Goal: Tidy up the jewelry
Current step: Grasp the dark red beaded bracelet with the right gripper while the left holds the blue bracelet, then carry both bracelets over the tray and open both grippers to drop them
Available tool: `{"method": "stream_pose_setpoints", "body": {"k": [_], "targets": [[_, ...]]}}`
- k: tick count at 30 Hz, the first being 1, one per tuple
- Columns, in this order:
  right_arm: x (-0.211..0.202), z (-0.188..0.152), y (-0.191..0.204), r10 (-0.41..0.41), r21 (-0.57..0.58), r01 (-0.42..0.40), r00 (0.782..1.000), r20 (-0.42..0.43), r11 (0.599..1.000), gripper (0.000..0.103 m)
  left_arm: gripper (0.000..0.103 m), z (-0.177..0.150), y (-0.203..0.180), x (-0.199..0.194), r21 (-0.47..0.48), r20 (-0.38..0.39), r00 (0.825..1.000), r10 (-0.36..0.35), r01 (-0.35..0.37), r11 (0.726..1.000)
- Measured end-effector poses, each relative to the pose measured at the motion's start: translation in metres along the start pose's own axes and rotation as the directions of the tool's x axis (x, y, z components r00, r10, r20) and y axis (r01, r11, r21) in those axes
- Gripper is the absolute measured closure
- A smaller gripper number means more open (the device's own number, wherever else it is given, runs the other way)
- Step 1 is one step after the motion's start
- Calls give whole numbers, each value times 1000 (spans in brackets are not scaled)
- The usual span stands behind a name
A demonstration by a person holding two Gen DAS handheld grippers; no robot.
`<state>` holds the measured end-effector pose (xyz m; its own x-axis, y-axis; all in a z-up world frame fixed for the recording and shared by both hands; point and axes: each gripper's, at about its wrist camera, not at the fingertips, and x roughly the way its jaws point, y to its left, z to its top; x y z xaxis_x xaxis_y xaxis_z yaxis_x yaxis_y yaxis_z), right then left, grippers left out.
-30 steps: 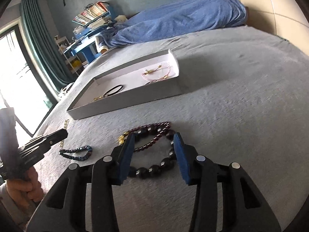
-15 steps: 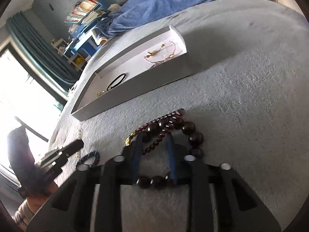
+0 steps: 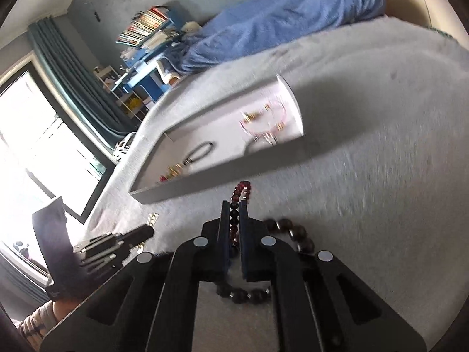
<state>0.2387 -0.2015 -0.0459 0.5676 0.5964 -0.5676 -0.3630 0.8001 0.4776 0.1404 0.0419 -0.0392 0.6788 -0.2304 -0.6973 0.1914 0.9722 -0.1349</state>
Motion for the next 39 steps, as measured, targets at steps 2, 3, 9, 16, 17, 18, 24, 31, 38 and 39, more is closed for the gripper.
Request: {"method": "stream_pose_setpoints", "body": {"k": [2,3,9,16,17,18,24,31,38,39], "targets": [[-4,8,6,5,-22,-5,1000,12,1000,97,97,4,0,-3,2,9,1000,1,-1,1000],[-5,11,8,7,-29,-6,1000,16,1000,97,97,6,0,-5,4,14,1000,1,-1,1000],[-11,28,18,-2,-71,5,999,35,997,97,97,18,1,-14,10,36,999,5,-5,1000],[-5,44,27,-8,-117,12,999,34,993,97,97,36,5,-18,23,52,998,22,-23,999],[-3,48,29,-9,-124,13,999,34,992,97,97,40,6,-18,24,54,998,24,-25,999],[-1,50,31,-9,-129,13,999,33,992,97,97,42,6,-17,25,55,998,25,-26,999],[16,67,42,-5,-146,8,1000,22,989,97,97,64,6,-7,29,49,998,31,-33,999],[49,82,52,-4,-162,2,1000,-11,987,97,97,91,6,18,8,41,999,35,-36,999],[93,87,47,3,-105,-11,998,-67,994,97,97,108,11,54,-28,-6,999,39,-39,999],[96,86,45,2,-94,-8,997,-73,996,97,97,109,11,59,-31,-12,999,40,-41,999]]}}
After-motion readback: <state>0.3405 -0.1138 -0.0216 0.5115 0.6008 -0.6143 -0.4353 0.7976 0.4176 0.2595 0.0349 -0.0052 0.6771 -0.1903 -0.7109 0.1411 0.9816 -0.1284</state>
